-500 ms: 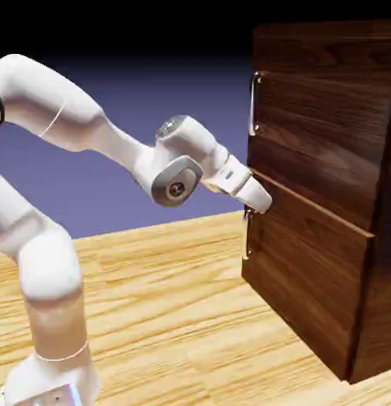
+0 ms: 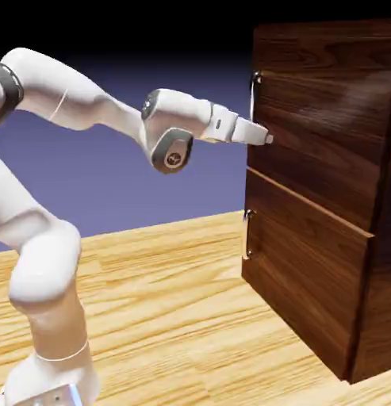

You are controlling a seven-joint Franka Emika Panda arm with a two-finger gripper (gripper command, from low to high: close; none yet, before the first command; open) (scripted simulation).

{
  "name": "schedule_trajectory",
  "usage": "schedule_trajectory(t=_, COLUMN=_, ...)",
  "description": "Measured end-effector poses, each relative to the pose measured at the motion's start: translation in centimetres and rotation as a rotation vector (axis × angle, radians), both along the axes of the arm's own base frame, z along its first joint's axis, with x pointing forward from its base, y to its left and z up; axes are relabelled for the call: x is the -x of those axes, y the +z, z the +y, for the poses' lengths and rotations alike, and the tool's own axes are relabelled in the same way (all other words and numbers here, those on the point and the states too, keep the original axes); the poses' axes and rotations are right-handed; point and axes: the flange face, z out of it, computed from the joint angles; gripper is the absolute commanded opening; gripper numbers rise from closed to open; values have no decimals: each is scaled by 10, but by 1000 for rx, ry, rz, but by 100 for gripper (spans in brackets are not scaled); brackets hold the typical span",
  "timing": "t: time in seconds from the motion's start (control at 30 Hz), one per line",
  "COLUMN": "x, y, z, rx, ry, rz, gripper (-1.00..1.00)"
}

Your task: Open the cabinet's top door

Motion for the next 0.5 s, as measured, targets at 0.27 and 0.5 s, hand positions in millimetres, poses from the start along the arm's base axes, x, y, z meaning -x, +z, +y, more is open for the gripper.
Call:
schedule_trajectory(t=0.27, x=5, y=14, z=56, rx=-32, ry=-22, rz=-173, gripper=0)
schedule_trajectory(t=0.5, x=6, y=12, z=88, rx=-60, ry=-51, rz=-248, gripper=0)
